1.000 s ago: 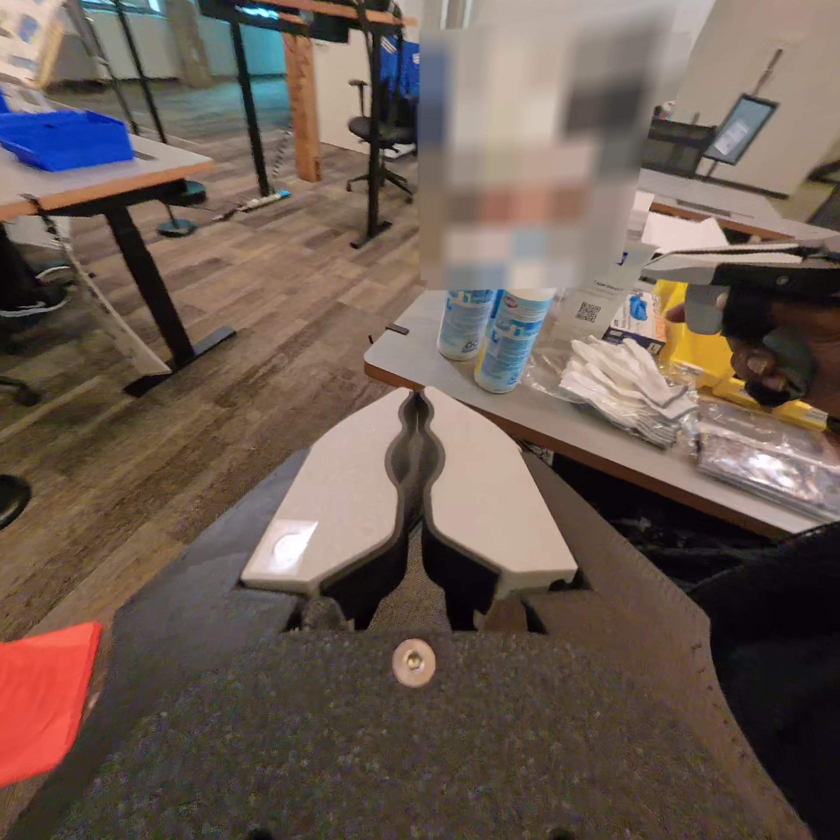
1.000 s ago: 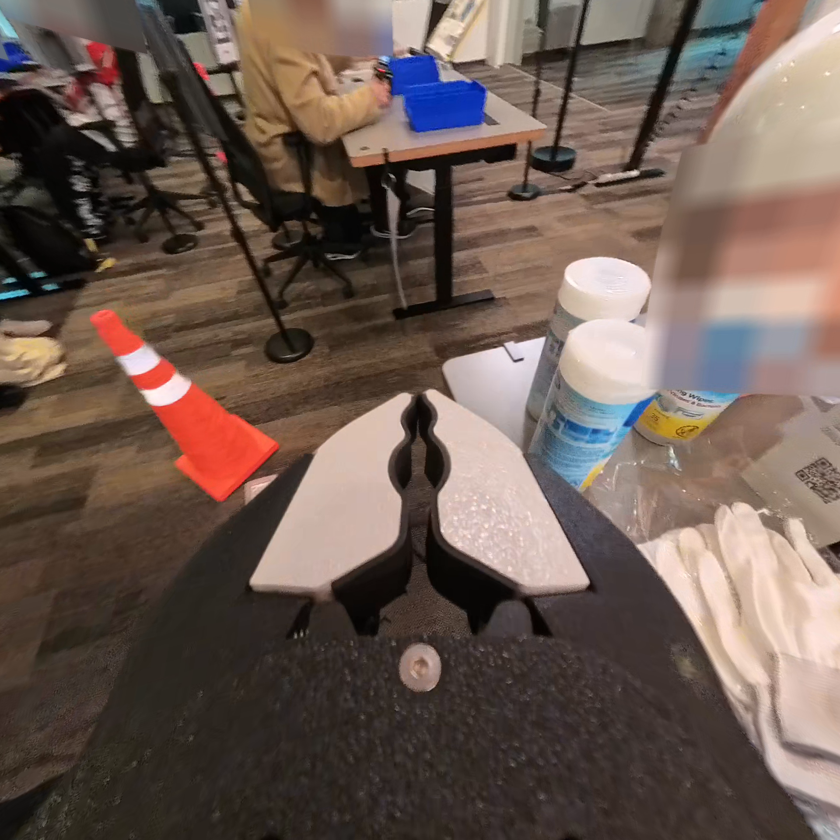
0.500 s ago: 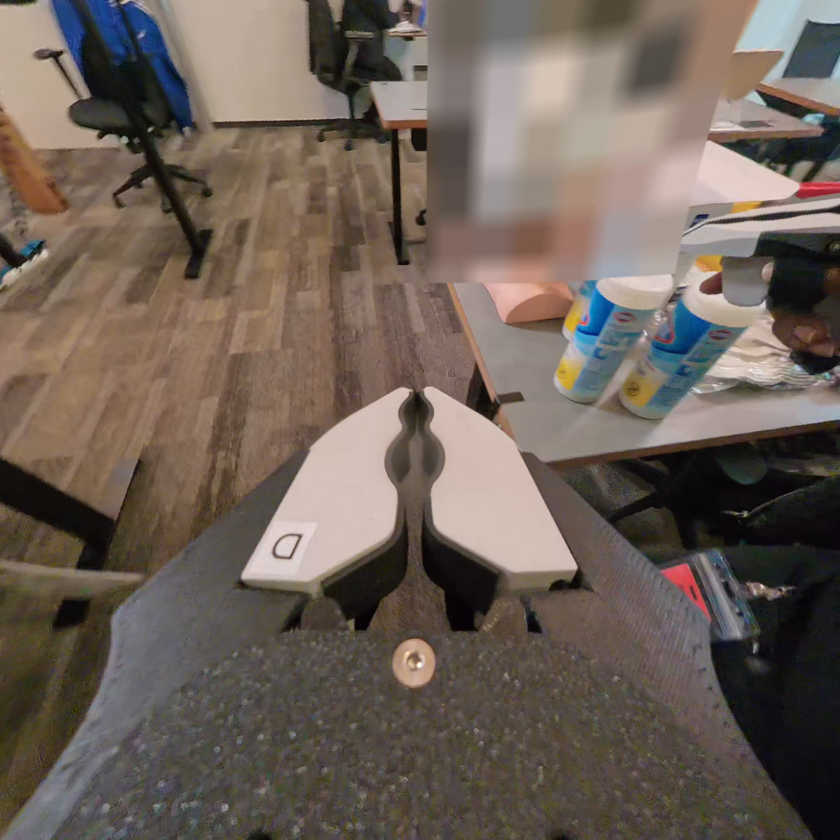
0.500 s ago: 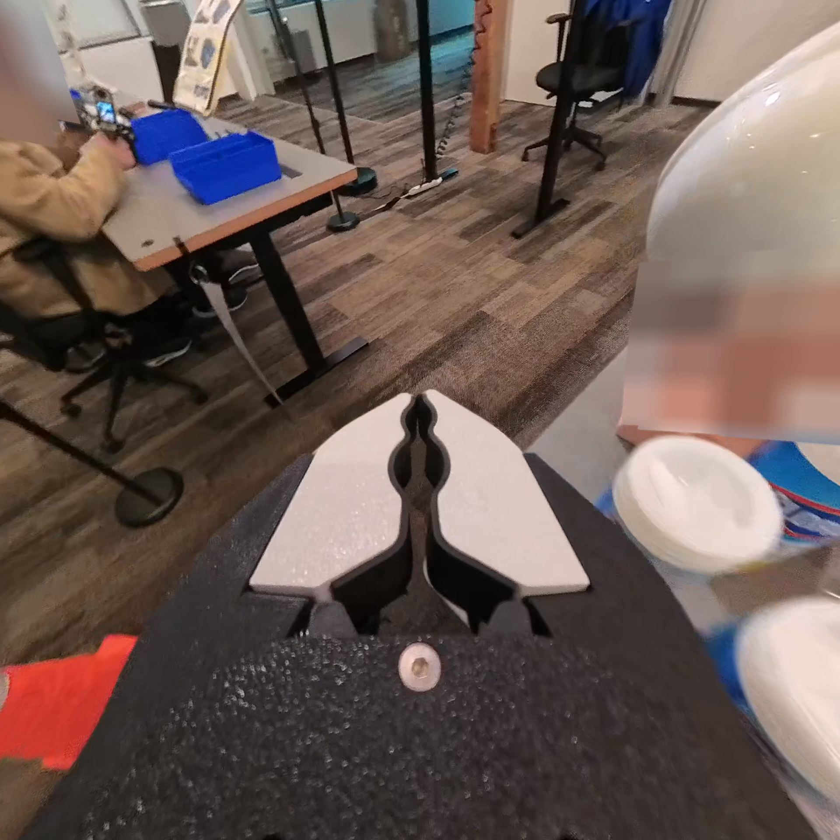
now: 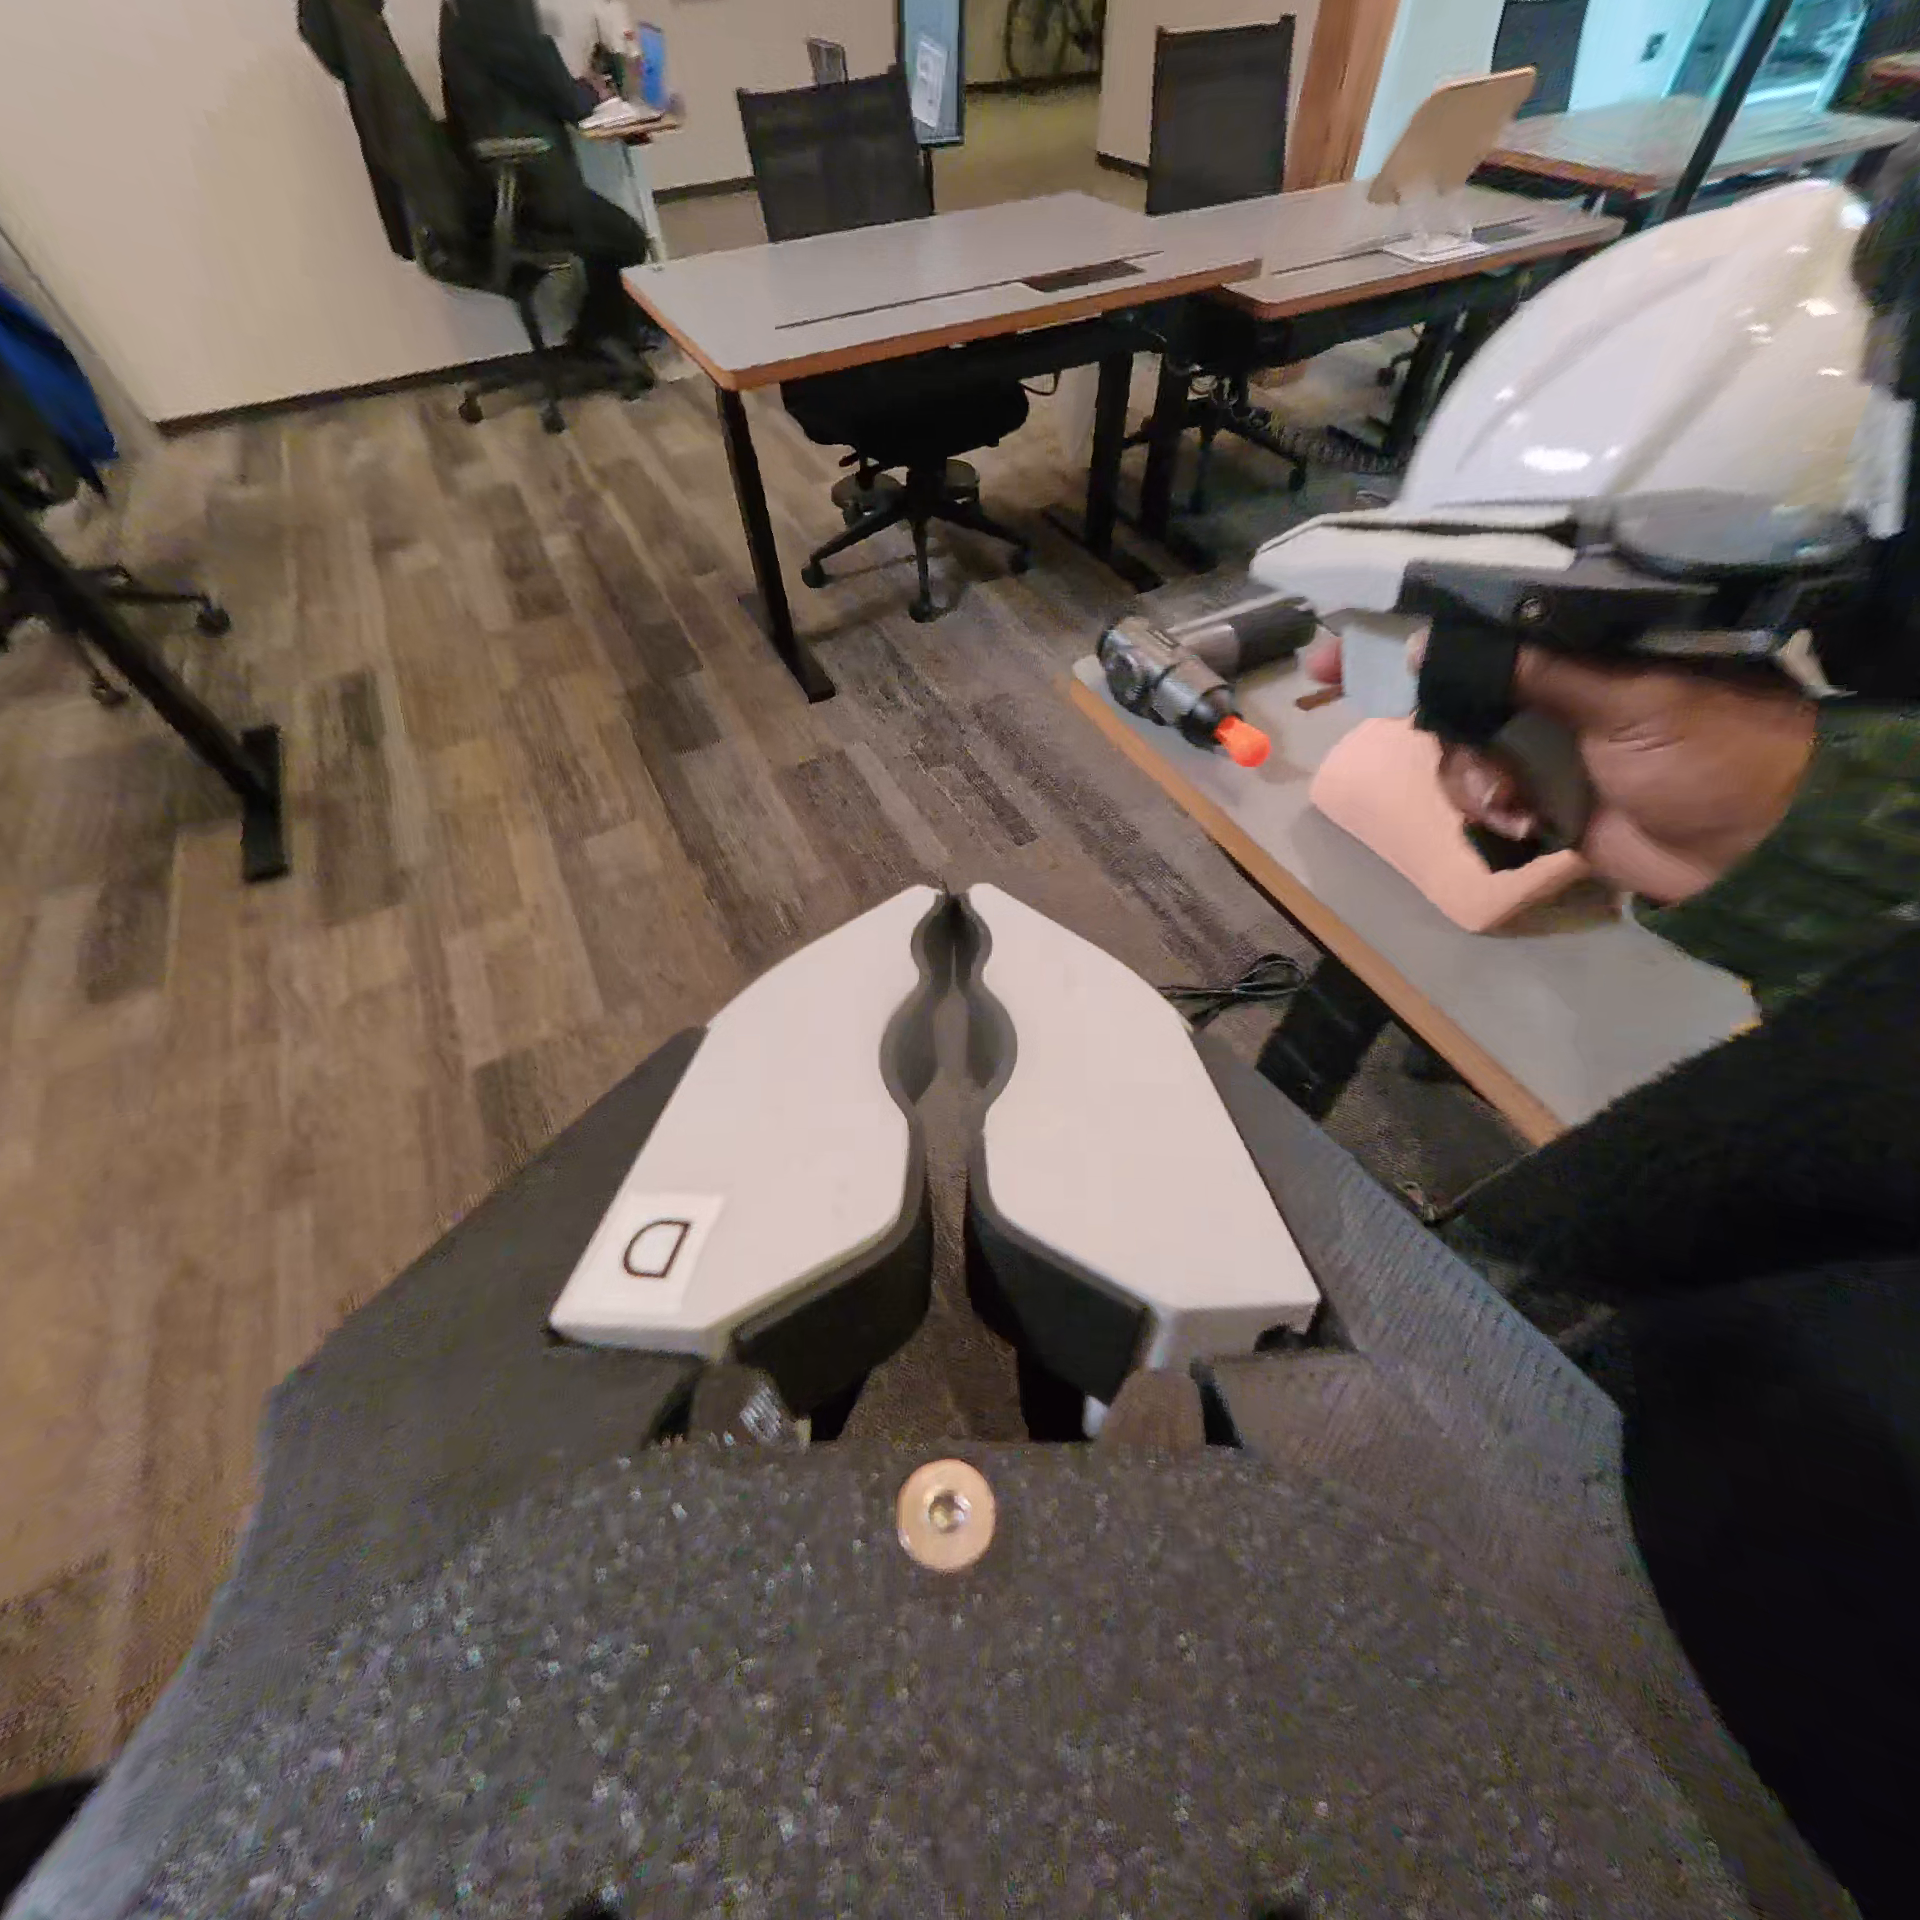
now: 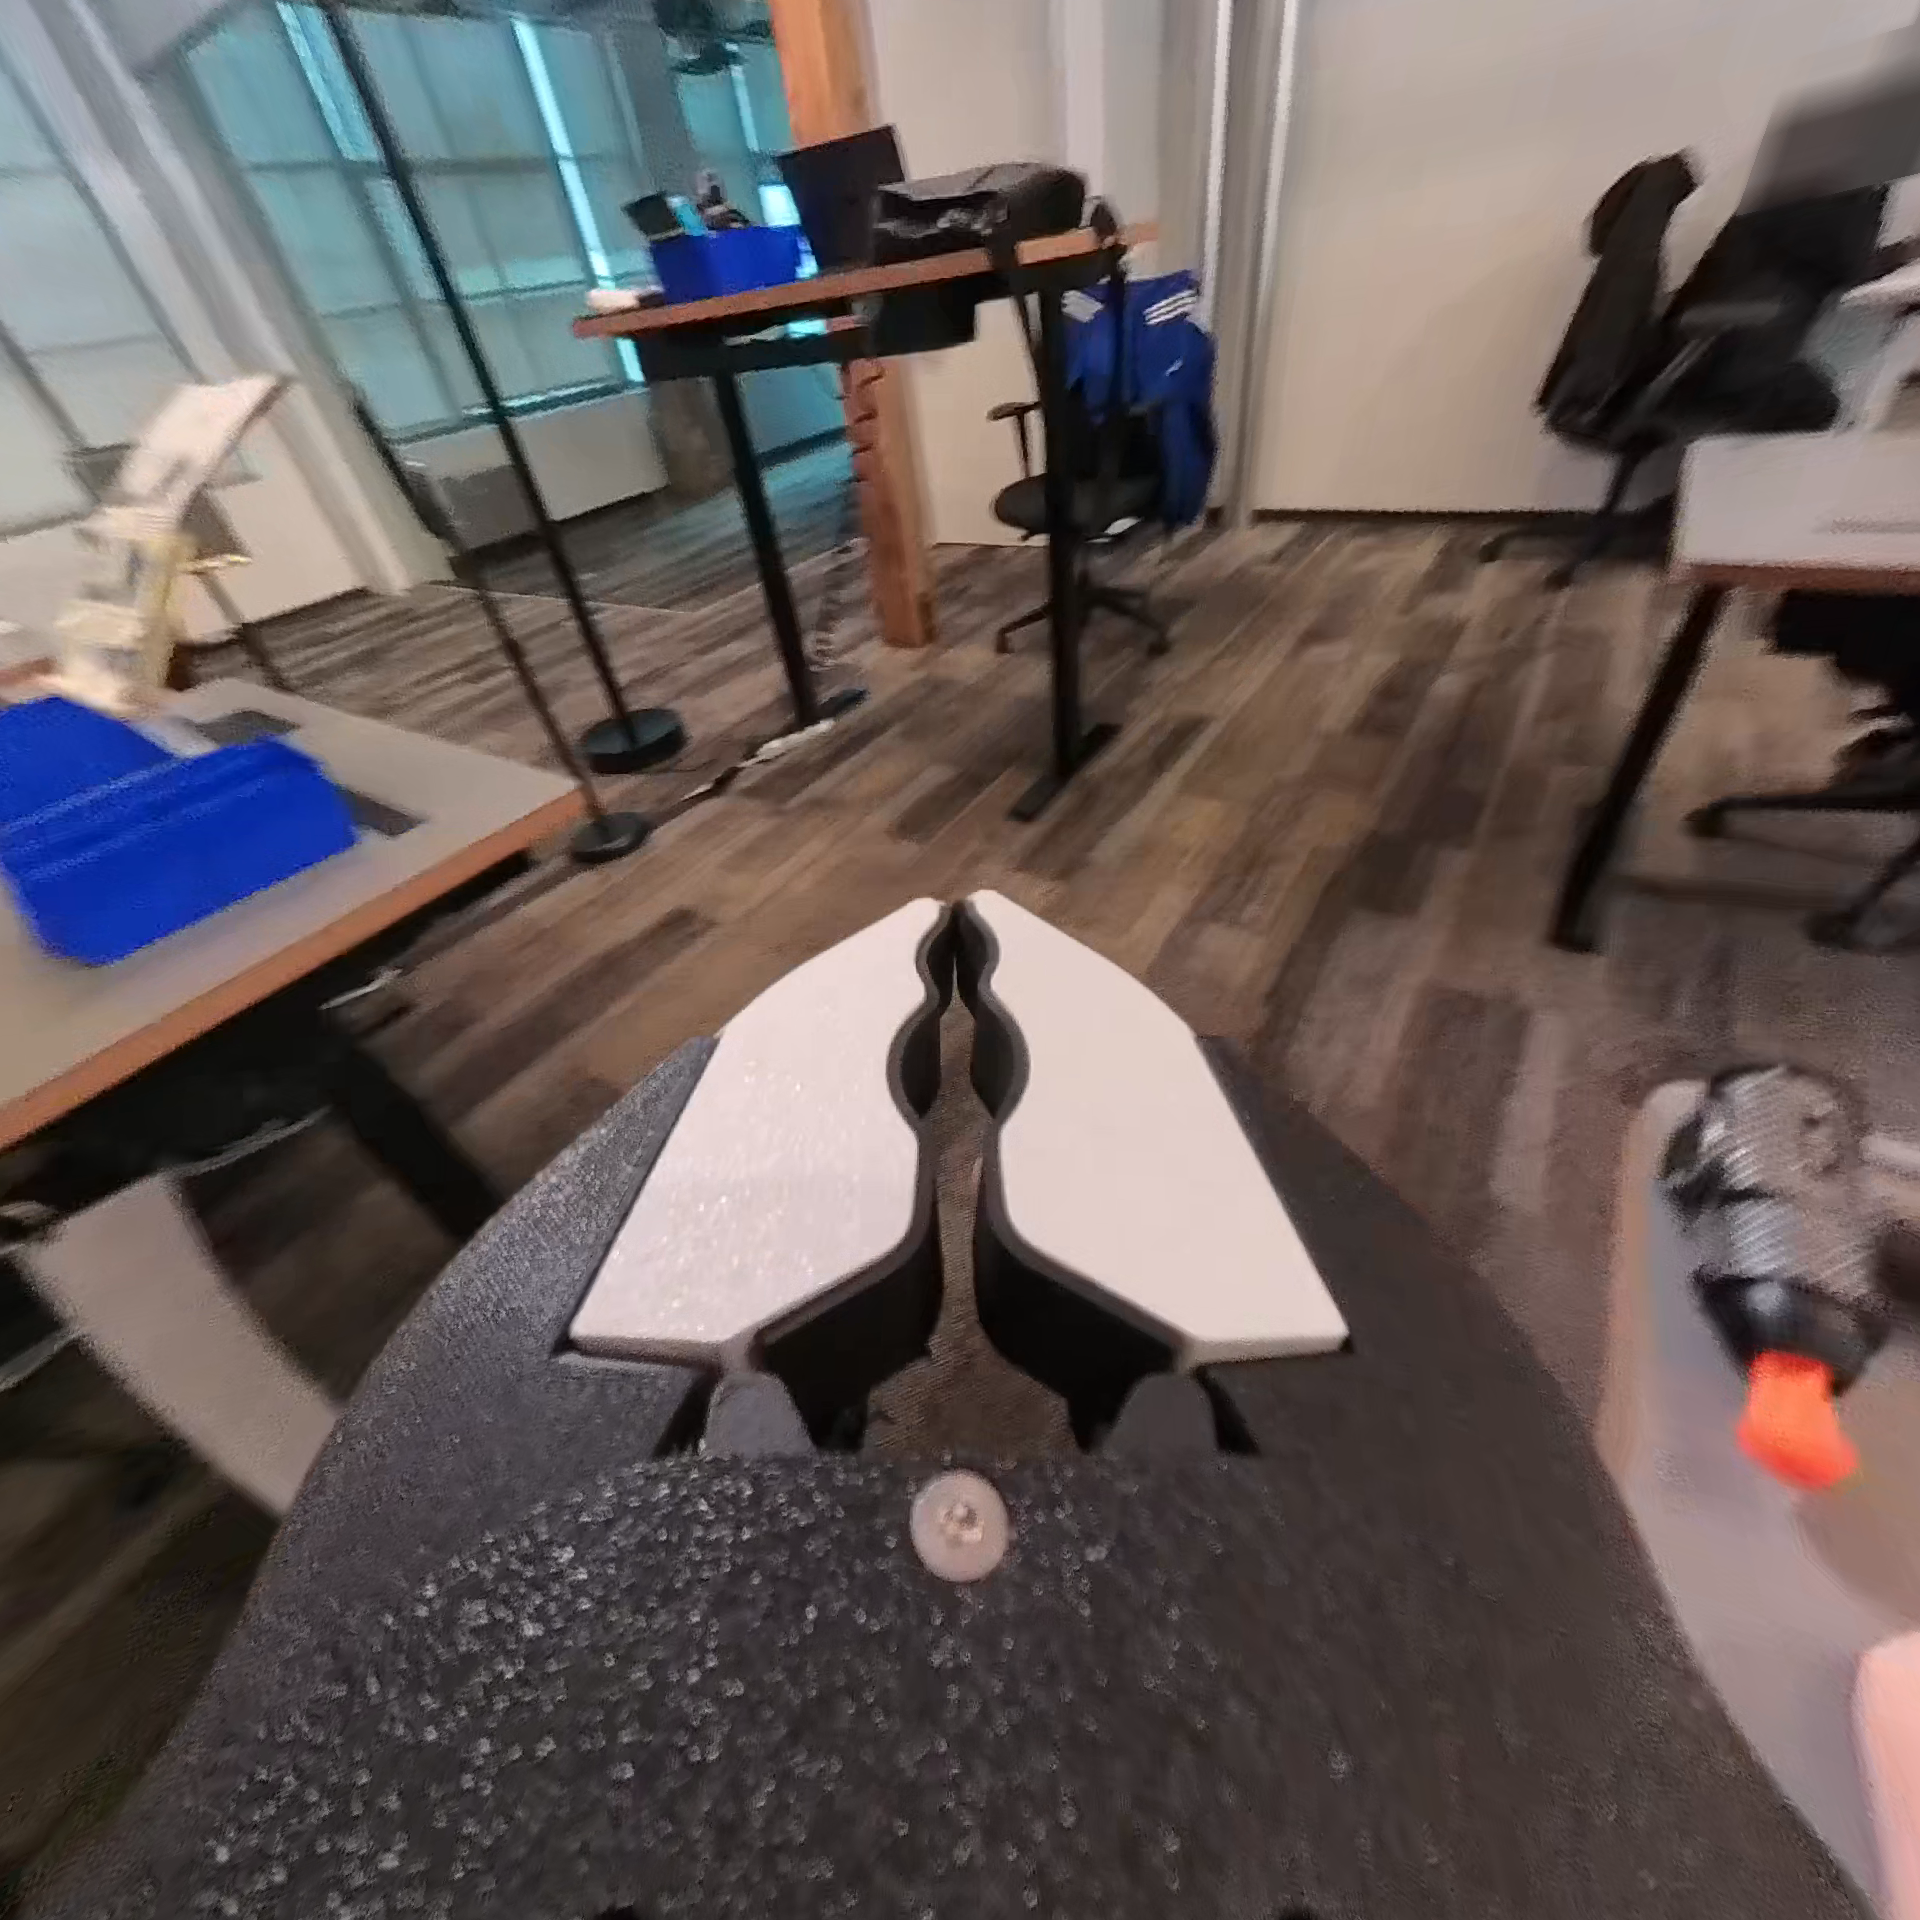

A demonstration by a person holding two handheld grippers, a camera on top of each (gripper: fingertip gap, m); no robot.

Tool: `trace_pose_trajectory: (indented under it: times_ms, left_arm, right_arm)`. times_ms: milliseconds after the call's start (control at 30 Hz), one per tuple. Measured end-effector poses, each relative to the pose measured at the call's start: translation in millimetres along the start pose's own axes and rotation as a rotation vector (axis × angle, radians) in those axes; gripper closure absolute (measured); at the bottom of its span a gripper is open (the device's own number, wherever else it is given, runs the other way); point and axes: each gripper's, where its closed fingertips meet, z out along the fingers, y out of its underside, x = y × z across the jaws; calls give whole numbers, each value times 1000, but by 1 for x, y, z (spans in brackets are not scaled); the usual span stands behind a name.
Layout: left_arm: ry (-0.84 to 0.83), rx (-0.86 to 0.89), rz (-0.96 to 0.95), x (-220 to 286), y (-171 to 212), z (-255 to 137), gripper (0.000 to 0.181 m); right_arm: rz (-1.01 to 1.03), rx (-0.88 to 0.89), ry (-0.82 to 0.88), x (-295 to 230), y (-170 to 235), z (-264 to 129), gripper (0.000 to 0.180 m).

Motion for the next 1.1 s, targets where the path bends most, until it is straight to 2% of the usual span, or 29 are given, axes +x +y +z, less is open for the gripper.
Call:
trace_pose_trajectory:
  times_ms: [100,200,400,533,667,767,867,967,1033,1100]
  left_arm:
    - [15,19,-76,-67,-19,73,181]
    - [85,40,-122,-121,-36,162,181]
    - [344,-15,11,-194,-65,351,181]
    - [520,-39,13,-223,-115,490,181]
    - [752,-56,48,-197,-179,620,181]
    - [828,5,145,-164,-220,713,181]
    - [873,54,150,-125,-250,806,180]
    - [853,84,168,-90,-265,902,181]
    - [870,-1,153,-66,-272,961,181]
    - [918,-7,188,-41,-295,1009,181]
  right_arm:
    - [-31,-15,117,49,-14,57,180]
    - [-44,-11,250,97,-15,105,180]
    - [70,-58,558,206,18,191,180]
    - [143,-61,759,290,-6,221,180]
    - [170,-87,950,364,-23,226,180]
    - [219,-88,1068,423,-20,230,180]
    - [253,-57,1174,505,-3,237,180]
    - [293,-20,1238,600,7,249,180]
    - [322,5,1272,673,-4,255,180]
    - [303,44,1256,736,-28,262,180]
